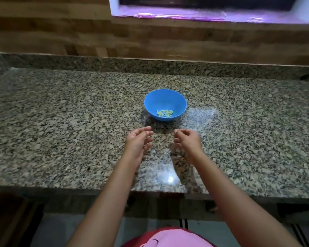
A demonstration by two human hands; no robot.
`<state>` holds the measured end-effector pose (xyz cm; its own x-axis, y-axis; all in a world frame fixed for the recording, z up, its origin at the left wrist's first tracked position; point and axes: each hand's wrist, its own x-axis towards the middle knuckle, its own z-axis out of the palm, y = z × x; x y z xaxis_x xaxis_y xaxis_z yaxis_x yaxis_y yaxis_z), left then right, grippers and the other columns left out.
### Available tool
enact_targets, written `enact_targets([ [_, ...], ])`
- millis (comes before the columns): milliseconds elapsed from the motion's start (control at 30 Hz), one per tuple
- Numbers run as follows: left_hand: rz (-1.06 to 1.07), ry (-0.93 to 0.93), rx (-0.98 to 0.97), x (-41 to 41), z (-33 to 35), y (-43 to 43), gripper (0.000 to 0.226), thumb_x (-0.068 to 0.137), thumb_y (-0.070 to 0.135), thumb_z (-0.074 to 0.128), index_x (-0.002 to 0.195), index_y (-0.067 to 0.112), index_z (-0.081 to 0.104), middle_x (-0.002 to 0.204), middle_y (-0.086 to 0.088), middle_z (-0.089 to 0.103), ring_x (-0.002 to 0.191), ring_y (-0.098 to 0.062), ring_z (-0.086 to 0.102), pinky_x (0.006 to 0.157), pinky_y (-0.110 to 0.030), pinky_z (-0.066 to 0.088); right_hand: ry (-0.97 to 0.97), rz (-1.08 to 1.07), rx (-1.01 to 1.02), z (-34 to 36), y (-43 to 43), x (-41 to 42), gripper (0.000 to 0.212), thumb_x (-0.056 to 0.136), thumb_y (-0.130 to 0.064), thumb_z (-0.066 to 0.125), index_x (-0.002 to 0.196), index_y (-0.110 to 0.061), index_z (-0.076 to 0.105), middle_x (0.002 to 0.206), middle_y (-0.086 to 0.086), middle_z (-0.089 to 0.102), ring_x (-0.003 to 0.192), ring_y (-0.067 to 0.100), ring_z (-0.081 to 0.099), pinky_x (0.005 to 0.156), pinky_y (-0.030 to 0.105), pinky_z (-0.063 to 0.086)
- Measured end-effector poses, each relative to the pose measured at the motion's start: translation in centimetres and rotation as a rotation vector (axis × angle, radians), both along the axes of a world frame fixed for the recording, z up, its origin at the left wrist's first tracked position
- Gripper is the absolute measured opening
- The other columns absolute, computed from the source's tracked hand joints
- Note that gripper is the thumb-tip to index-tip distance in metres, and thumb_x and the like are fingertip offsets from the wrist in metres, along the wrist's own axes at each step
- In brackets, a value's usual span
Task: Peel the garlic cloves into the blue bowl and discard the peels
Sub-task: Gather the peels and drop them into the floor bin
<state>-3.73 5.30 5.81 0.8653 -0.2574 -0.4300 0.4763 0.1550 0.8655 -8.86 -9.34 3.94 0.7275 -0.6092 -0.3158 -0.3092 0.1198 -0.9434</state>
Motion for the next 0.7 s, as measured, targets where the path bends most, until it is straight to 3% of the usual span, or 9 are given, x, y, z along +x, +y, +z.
enact_targets([
  [100,0.000,0.007,0.039,0.6,-0.6,-1.6,0.017,0.092,0.001,0.050,0.088,0.013,0.061,0.085,-0.003,0.063,0.065,-0.011,0.056,0.050,-0.017,0.045,0.127,0.092,-0.272,-0.8,-2.4,0.4,0.014,0.086,-0.015,0.065,0.097,-0.007,0.069,0.090,0.005,0.069,0.080,0.018,0.064,0.074,0.033,0.054],
  [200,-0.025,0.017,0.057,1.2,-1.0,-2.9,0.017,0.093,0.001,0.050,0.088,0.013,0.061,0.084,-0.003,0.063,0.063,-0.012,0.056,0.047,-0.015,0.046,0.192,0.189,-0.501,-0.9,-3.7,0.7,0.024,0.087,-0.015,0.066,0.109,-0.006,0.067,0.102,0.007,0.066,0.091,0.016,0.061,0.079,0.022,0.044],
  [300,-0.059,0.029,0.067,1.5,-1.4,-3.6,0.018,0.093,0.001,0.049,0.088,0.013,0.061,0.084,-0.004,0.064,0.063,-0.012,0.056,0.047,-0.016,0.046,0.285,0.273,-0.689,-1.6,-4.4,1.1,0.026,0.087,-0.011,0.063,0.112,-0.004,0.066,0.111,0.012,0.061,0.104,0.023,0.057,0.091,0.025,0.040],
  [467,-0.116,0.048,0.084,1.8,-2.1,-4.5,0.018,0.094,0.002,0.048,0.088,0.013,0.061,0.084,-0.004,0.064,0.062,-0.011,0.057,0.048,-0.016,0.047,0.306,0.260,-0.788,-2.3,-4.6,0.9,0.017,0.092,-0.007,0.053,0.104,-0.005,0.065,0.095,0.003,0.046,0.093,0.016,0.046,0.082,0.021,0.033],
  [700,-0.139,0.055,0.074,2.1,-2.1,-4.5,0.018,0.094,0.000,0.047,0.090,0.010,0.061,0.086,-0.008,0.064,0.063,-0.013,0.058,0.048,-0.018,0.046,0.302,0.328,-0.793,-2.0,-5.0,1.4,0.010,0.092,-0.011,0.055,0.095,-0.005,0.063,0.100,0.007,0.053,0.094,0.019,0.050,0.078,0.023,0.036],
])
